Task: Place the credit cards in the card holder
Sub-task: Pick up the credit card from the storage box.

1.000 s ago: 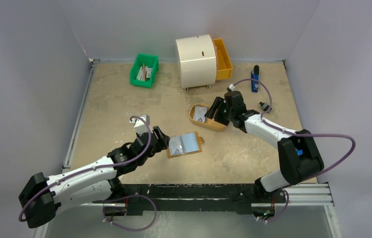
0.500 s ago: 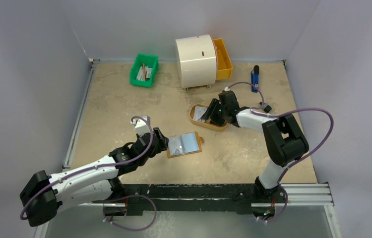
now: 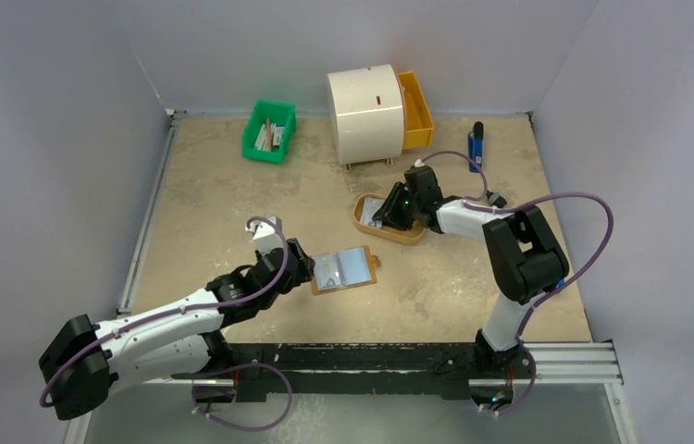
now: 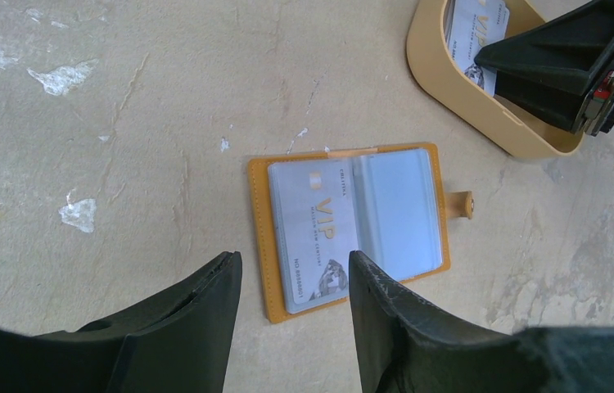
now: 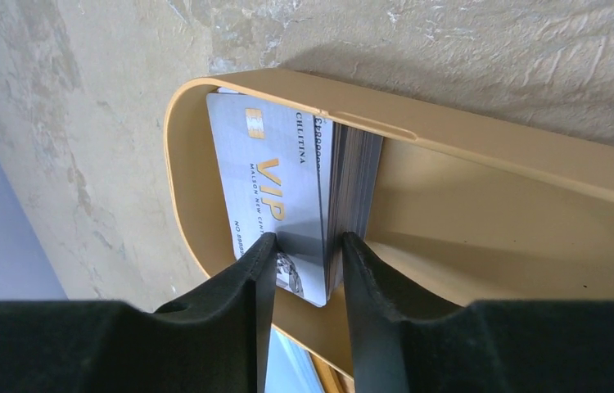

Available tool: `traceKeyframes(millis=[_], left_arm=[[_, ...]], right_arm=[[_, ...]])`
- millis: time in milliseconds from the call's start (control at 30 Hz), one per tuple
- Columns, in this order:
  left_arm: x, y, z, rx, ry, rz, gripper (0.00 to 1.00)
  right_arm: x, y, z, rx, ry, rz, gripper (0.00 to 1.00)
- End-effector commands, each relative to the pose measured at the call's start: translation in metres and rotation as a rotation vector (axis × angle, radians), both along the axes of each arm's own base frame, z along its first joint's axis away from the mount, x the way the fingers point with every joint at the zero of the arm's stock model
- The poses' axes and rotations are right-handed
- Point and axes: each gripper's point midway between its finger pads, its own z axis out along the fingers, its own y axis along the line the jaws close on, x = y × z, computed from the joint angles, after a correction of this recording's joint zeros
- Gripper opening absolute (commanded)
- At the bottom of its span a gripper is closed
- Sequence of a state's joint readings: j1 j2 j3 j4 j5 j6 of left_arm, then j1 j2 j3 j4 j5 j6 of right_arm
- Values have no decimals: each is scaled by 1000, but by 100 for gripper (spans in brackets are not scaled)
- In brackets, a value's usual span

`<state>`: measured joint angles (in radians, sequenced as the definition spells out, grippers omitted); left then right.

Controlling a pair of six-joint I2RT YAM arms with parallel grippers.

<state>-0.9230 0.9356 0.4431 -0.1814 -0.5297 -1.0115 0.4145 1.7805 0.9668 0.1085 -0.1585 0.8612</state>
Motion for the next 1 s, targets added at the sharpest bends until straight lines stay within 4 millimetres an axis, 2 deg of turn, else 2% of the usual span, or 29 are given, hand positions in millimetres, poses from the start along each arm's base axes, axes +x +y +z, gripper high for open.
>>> traceKeyframes(millis=[0, 300, 367, 500, 600, 967], left_arm=[[7, -3, 12, -29, -32, 24, 50], [7, -4, 11, -32, -28, 25, 50], [7, -5, 11, -32, -27, 22, 50], [7, -5, 10, -32, -25, 22, 49], [7, -5, 10, -34, -24, 23, 49], [7, -5, 10, -34, -22, 25, 49]], right_arm=[[3, -7, -1, -4, 4, -33, 36], [-2, -17, 4, 19, -16, -59, 29], [-3, -17, 5, 22, -16, -56, 32], [-2, -16, 6, 30, -20, -51, 42], [-1, -17, 7, 34, -22, -52, 44], [-3, -24, 13, 46, -46, -87, 25]])
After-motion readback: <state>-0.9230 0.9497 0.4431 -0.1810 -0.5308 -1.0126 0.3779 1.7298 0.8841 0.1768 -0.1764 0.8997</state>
